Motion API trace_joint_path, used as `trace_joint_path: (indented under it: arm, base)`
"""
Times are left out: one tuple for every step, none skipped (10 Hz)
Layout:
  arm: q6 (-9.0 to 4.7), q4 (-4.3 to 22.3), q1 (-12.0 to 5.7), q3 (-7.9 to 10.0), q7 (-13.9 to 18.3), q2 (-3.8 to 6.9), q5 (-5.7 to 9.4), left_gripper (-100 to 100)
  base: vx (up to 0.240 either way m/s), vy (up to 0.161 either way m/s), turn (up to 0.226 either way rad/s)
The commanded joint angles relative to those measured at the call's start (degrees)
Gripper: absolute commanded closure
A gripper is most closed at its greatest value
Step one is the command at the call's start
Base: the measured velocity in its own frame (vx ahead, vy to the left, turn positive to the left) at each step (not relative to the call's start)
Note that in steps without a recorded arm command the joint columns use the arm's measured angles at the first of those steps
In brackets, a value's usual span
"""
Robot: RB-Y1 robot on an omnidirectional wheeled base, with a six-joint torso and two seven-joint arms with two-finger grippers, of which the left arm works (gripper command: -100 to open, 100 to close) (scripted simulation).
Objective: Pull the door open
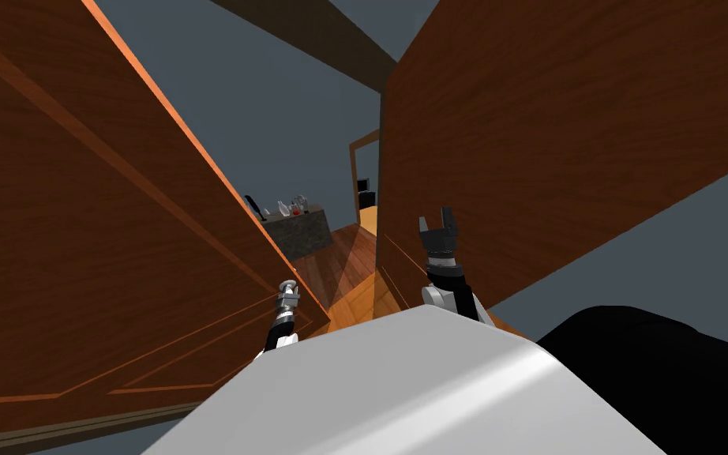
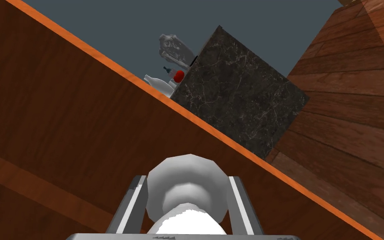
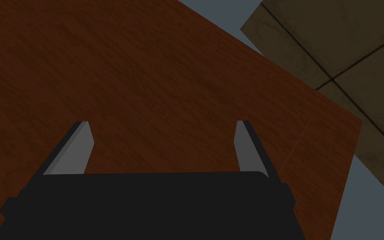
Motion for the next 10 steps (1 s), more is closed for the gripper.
trace_joint_path:
  arm:
    - [0.10,0.44,0.16,-0.33,2.86,0.01,0.93,100]
    - [0.10,0.44,0.16,-0.33,2.96,0.01,0.93,100]
    - [0.12,0.42,0.19,-0.53,5.33,0.12,1.74,100]
    - [0.15,0.41,0.22,-0.73,6.76,0.22,2.54,100]
    - [0.15,0.41,0.22,-0.73,7.70,0.22,2.54,100]
    - [0.17,0.39,0.25,-0.92,9.77,0.32,3.27,100]
    - [0.17,0.39,0.25,-0.92,10.03,0.32,3.27,100]
    - [0.18,0.38,0.28,-1.10,12.31,0.42,4.01,100]
    - [0.20,0.36,0.31,-1.29,13.72,0.52,4.74,100]
    - [0.20,0.36,0.31,-1.29,14.70,0.52,4.74,100]
  base:
    - [-0.038,0.009,-0.060]
    - [-0.035,0.005,-0.035]
    - [-0.049,0.000,-0.059]
    - [-0.077,0.018,-0.086]
    - [-0.058,0.016,-0.052]
    - [-0.050,0.008,-0.057]
    - [-0.035,0.005,-0.025]
    - [-0.038,0.003,-0.045]
    - [-0.062,0.017,-0.083]
    - [-0.052,0.015,-0.042]
